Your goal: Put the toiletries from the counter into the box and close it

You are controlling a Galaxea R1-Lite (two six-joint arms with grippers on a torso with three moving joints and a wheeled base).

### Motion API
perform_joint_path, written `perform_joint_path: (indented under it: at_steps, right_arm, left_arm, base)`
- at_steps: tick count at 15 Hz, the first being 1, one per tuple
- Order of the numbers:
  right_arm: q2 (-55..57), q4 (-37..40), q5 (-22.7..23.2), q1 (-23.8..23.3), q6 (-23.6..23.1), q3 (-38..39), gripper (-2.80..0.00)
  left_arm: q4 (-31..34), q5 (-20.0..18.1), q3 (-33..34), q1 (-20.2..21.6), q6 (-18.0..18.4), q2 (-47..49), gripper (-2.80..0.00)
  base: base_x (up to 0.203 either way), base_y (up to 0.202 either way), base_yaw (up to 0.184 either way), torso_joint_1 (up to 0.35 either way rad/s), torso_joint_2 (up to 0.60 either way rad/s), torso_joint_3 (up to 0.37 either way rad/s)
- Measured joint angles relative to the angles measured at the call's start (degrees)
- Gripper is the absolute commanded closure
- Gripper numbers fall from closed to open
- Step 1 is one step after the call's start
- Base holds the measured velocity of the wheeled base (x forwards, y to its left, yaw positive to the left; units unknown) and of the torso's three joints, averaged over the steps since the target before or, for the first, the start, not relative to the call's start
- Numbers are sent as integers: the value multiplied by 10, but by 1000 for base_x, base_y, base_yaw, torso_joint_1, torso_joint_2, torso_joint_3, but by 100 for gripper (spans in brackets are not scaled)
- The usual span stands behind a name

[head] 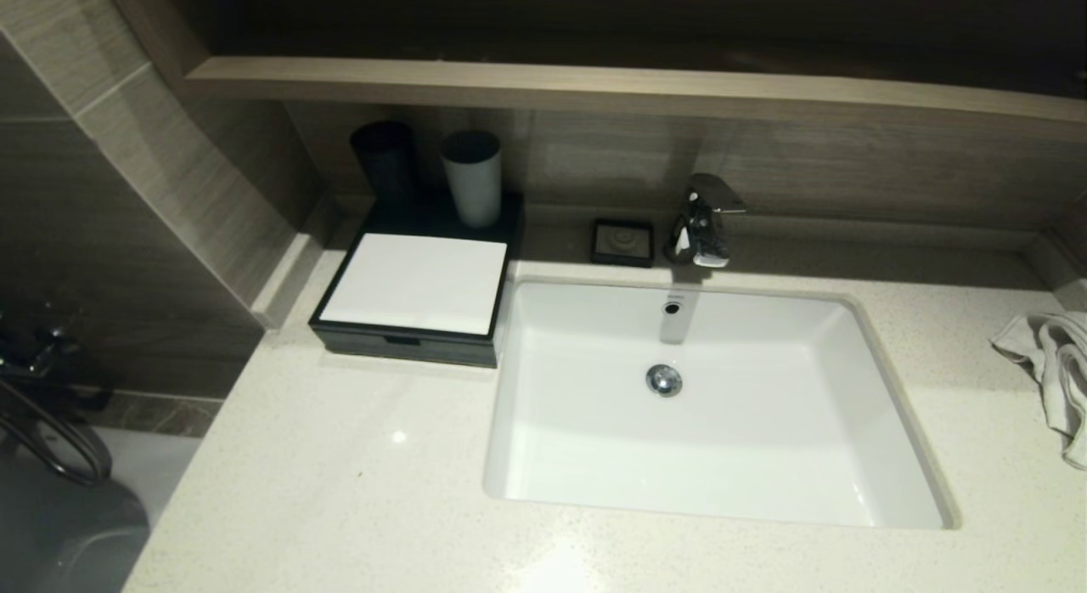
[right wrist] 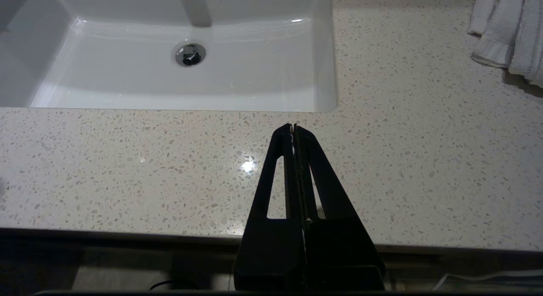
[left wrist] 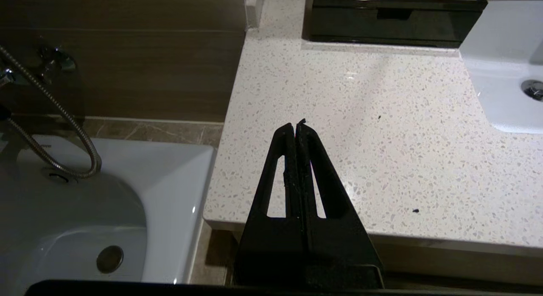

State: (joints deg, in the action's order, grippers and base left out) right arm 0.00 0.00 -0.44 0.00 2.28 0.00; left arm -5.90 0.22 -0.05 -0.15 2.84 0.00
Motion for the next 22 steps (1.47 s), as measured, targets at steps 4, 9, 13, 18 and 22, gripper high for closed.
perform_joint_path:
  at_steps: [4,9,13,18,22]
  right_arm:
    - [0,0,0,0,0,0,0]
    - [0,0,0,0,0,0,0]
    - [0,0,0,0,1,0,0]
    - [0,0,0,0,0,0,0]
    - [0,0,0,0,0,0,0]
  left_arm:
    - [31,2,0,0,0,0,0]
    - [58,0,0,0,-4,0,0]
    - [57,-1,0,0,-6,0,0]
    - [56,-1,0,0,-6,0,0]
    - [56,-1,0,0,-6,0,0]
  base:
    - [0,0,0,0,0,0]
    - [0,0,0,0,0,0]
    - [0,0,0,0,0,0]
    - [0,0,0,0,0,0]
    - [0,0,0,0,0,0]
